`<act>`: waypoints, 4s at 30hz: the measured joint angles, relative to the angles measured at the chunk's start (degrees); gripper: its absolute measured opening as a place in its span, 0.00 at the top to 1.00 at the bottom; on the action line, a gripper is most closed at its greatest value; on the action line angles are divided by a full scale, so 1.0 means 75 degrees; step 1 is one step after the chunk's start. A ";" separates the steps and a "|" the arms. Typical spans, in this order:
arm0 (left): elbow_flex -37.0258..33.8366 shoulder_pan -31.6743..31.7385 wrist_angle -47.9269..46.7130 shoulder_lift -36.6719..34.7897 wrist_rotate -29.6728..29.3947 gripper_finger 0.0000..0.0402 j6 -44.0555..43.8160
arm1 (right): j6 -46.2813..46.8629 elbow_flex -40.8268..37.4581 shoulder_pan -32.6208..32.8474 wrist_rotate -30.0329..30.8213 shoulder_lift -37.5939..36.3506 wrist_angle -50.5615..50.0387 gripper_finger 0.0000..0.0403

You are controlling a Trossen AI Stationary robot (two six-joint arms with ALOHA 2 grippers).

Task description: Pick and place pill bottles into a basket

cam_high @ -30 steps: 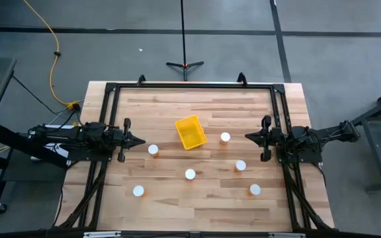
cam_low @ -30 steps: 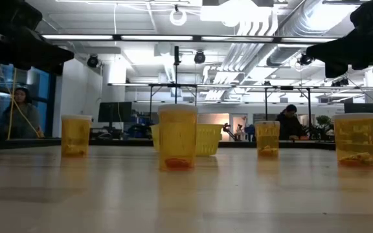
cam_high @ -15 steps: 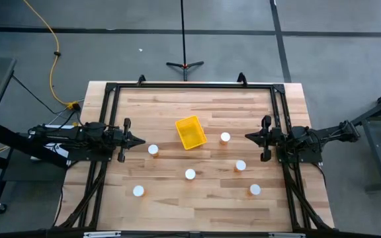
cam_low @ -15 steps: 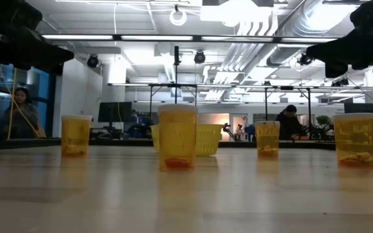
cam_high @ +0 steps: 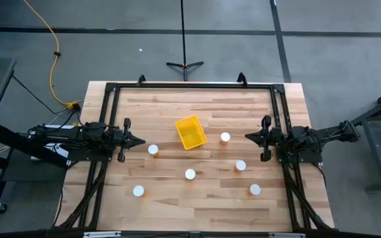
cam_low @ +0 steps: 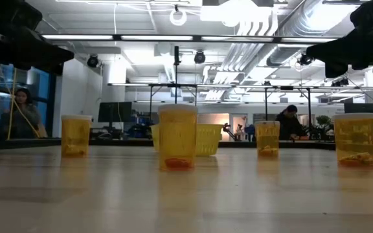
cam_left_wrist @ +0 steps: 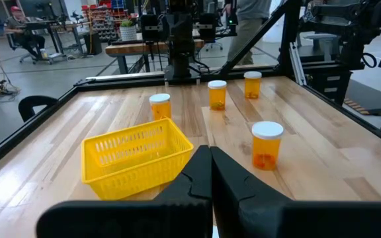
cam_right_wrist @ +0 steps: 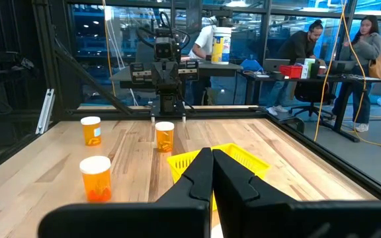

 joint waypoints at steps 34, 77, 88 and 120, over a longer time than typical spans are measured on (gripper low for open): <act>0.0000 0.0000 -0.0001 0.0003 0.0001 0.92 0.0000 | 0.0000 0.0000 0.0000 0.0002 0.0000 0.0001 1.00; 0.0000 0.0000 0.0937 0.0002 -0.1040 0.92 0.0009 | -0.0410 0.0000 -0.0080 0.0575 0.0009 0.1507 1.00; 0.0003 0.0003 0.1941 0.0064 -0.1486 0.83 0.0393 | -0.0441 0.0054 -0.0081 0.0011 0.0479 0.2054 0.98; 0.0000 0.0003 0.3162 0.0078 -0.1434 0.29 -0.0254 | 0.1152 0.3551 0.0543 -0.0492 0.4867 -0.0567 0.44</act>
